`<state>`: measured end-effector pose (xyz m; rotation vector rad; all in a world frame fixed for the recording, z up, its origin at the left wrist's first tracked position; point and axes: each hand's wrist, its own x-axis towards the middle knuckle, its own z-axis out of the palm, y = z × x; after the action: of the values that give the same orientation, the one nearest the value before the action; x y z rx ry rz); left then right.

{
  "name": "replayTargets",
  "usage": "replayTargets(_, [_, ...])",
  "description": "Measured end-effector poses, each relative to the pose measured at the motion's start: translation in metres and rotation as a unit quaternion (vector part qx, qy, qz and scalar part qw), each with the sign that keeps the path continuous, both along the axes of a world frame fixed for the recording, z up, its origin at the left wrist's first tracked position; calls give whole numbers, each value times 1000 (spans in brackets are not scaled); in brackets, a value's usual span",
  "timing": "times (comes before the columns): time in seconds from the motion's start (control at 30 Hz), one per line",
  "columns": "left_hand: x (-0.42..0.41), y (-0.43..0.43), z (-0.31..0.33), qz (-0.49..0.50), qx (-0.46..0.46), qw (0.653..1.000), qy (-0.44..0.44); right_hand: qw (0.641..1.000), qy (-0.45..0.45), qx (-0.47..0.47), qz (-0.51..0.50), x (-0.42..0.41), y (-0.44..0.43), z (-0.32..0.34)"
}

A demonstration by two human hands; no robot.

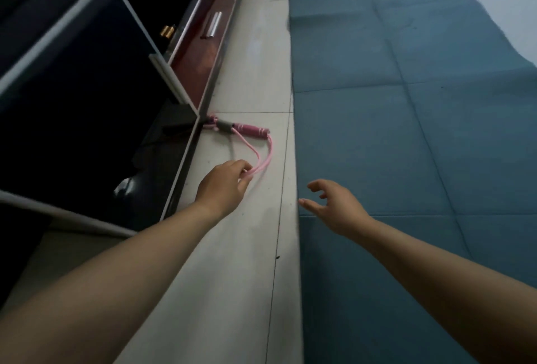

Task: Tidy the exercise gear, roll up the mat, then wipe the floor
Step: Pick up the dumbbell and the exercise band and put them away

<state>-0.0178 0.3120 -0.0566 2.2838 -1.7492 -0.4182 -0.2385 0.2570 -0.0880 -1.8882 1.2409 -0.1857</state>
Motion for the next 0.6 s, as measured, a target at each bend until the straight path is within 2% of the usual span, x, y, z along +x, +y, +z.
replayTargets(0.2, [-21,87,39,98,-26,995,23,994,-95,4,54,33,15,11])
replayTargets(0.3, [-32,136,50,136,-12,990,32,989,-116,4,96,53,34,21])
replayTargets(0.43, [-36,183,59,150,44,985,66,973,-90,-15,214,67,66,31])
replayTargets(0.6, [-35,212,51,158,32,975,154,949,-38,-87,300,73,79,42])
